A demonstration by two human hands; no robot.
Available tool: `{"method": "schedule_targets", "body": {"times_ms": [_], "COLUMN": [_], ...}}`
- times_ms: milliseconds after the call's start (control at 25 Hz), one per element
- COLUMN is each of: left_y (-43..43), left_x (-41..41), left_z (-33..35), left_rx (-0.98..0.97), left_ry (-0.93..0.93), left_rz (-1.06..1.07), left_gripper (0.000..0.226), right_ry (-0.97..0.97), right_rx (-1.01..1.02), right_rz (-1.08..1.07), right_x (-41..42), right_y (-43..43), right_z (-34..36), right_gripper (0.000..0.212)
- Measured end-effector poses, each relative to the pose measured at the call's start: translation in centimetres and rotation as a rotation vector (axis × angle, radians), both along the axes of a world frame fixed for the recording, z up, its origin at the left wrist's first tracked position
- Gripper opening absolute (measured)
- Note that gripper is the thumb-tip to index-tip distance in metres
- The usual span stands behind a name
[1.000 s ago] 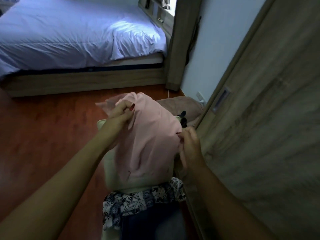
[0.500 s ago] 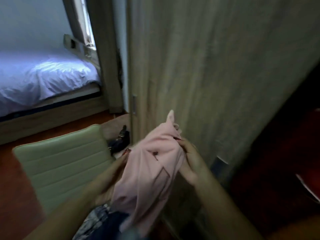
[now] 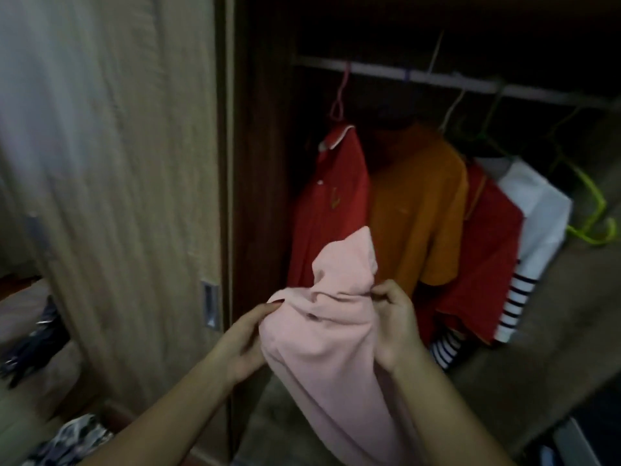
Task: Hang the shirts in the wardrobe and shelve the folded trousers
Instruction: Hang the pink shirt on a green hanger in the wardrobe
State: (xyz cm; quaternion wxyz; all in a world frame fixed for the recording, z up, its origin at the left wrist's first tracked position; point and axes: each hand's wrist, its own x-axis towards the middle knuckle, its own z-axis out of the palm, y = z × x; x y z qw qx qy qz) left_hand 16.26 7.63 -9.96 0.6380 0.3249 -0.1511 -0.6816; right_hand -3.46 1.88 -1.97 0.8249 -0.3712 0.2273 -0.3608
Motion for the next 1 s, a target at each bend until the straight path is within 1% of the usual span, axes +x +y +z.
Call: {"method": "schedule_targets", "body": {"times_ms": [80,120,160,240,280,320,360,400,440,520,600,640,720,760,800,840,880,920,960,1000], "left_y": [-0.7,-1.1,-1.5,-1.8,-1.8,-1.7,-1.7,-1.8,-1.9,-2.0,-2.1,-2.0,-1.8,-1.7,-1.7,-1.7,-1.5,-1.2,-0.9,-0.8], "left_x": [-1.6,-2.4,-3.0,-4.0,-4.2,-4.4,-4.3,-3.9,-3.3,-1.7,-0.7,-0.3,0.7,1.0,1.1,1.0,1.0,0.7,0.4,0.2], "left_z": [2.3,3.5,4.2,5.4,6.0,6.6,7.2,7.6,7.9,8.0,7.9,7.9,7.5,7.6,7.5,7.4,7.4,7.4,7.6,7.7], "left_rx": [-0.102,-0.171,-0.226,-0.279,-0.294,-0.285,-0.277,-0.258,-0.254,-0.235,-0.236,-0.221,-0.187,-0.15,-0.096,-0.048,-0.001,0.021,0.021,0.013], "left_ry": [-0.075,-0.121,-0.184,-0.273,-0.275,-0.24,-0.175,-0.107,-0.062,-0.055,-0.073,-0.086,-0.077,-0.098,-0.142,-0.196,-0.254,-0.312,-0.362,-0.391], "left_rz": [-0.031,-0.054,-0.065,-0.082,-0.087,-0.079,-0.072,-0.054,-0.03,0.04,0.054,0.034,-0.017,-0.059,-0.135,-0.214,-0.267,-0.298,-0.311,-0.304], "left_gripper": [0.051,0.056,0.061,0.063,0.056,0.045,0.032,0.027,0.027,0.027,0.036,0.043,0.041,0.048,0.062,0.071,0.072,0.065,0.052,0.039], "right_ry": [0.0,0.037,0.109,0.265,0.339,0.373,0.368,0.332,0.282,0.144,-0.005,-0.063,-0.105,-0.112,-0.126,-0.149,-0.186,-0.219,-0.236,-0.212], "right_rx": [-0.039,-0.05,-0.058,-0.141,-0.221,-0.274,-0.305,-0.314,-0.308,-0.237,-0.126,-0.096,-0.1,-0.121,-0.137,-0.156,-0.184,-0.212,-0.242,-0.269], "right_rz": [-0.167,-0.208,-0.248,-0.278,-0.277,-0.282,-0.303,-0.327,-0.36,-0.408,-0.426,-0.423,-0.455,-0.477,-0.477,-0.461,-0.408,-0.349,-0.289,-0.261], "right_x": [-3.9,-5.5,-6.8,-7.7,-7.8,-7.8,-7.9,-7.9,-8.0,-8.0,-7.2,-6.5,-5.2,-4.7,-4.4,-4.2,-3.8,-3.5,-3.3,-3.2], "right_y": [-1.1,-1.5,-1.9,-2.7,-3.0,-3.2,-3.5,-3.7,-4.2,-4.7,-5.1,-5.0,-4.9,-4.9,-4.9,-4.8,-4.6,-4.7,-4.4,-4.2], "right_z": [0.5,0.6,1.0,1.2,1.4,1.7,2.1,2.7,3.2,4.3,4.7,4.9,5.2,5.4,5.8,6.2,6.5,6.5,6.7,6.7], "right_gripper": [0.055,0.055,0.049,0.029,0.024,0.025,0.023,0.022,0.024,0.026,0.019,0.015,0.014,0.017,0.019,0.022,0.024,0.024,0.022,0.019]}}
